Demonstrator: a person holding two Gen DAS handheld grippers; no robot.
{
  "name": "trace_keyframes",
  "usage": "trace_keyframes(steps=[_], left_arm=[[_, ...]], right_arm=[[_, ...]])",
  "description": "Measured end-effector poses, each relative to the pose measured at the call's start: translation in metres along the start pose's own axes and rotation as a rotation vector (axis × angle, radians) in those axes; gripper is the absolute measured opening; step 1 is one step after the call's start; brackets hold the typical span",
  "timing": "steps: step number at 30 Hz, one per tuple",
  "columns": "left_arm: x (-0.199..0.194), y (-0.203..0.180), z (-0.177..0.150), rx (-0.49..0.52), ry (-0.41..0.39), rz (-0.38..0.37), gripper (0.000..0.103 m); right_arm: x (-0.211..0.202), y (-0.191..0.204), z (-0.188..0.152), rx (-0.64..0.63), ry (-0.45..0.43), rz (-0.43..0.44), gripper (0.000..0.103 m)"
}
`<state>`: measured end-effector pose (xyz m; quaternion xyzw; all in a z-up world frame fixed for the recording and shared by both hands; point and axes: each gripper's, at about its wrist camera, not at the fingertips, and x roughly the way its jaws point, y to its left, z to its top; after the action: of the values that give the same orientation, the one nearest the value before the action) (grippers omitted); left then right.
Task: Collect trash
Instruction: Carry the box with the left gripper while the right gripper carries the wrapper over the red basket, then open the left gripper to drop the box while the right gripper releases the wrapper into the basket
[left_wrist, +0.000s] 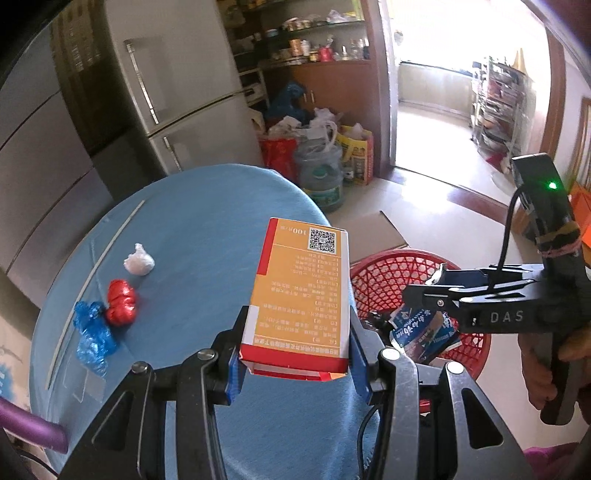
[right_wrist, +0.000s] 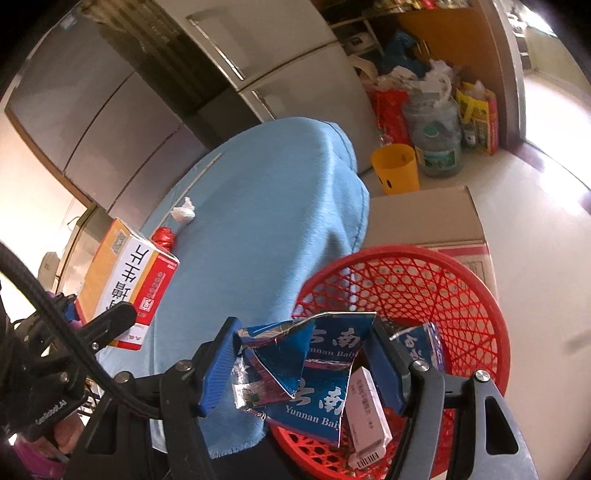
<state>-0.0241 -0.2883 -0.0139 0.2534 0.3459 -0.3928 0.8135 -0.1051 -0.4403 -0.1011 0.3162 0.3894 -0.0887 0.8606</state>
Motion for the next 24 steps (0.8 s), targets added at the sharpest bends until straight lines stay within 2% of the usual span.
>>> trace_keyframes(steps=[6,15,24], left_arm=[[0.012,-0.011,0.000,0.026,0.034,-0.034,0.048],[0.032,-0.024,-0.006,0.026,0.093,-0.124,0.048],[0.047,-0.030,-0.008,-0.005,0.125,-0.221,0.048]], right_arm=[[0.005,-0.022,-0.004,0.067,0.026,-0.002,0.070],[0.010,-0.054,-0.010,0.171,0.061,0.011,0.070],[0.022,-0.063,-0.017,0.220,0.109,0.020,0.071]])
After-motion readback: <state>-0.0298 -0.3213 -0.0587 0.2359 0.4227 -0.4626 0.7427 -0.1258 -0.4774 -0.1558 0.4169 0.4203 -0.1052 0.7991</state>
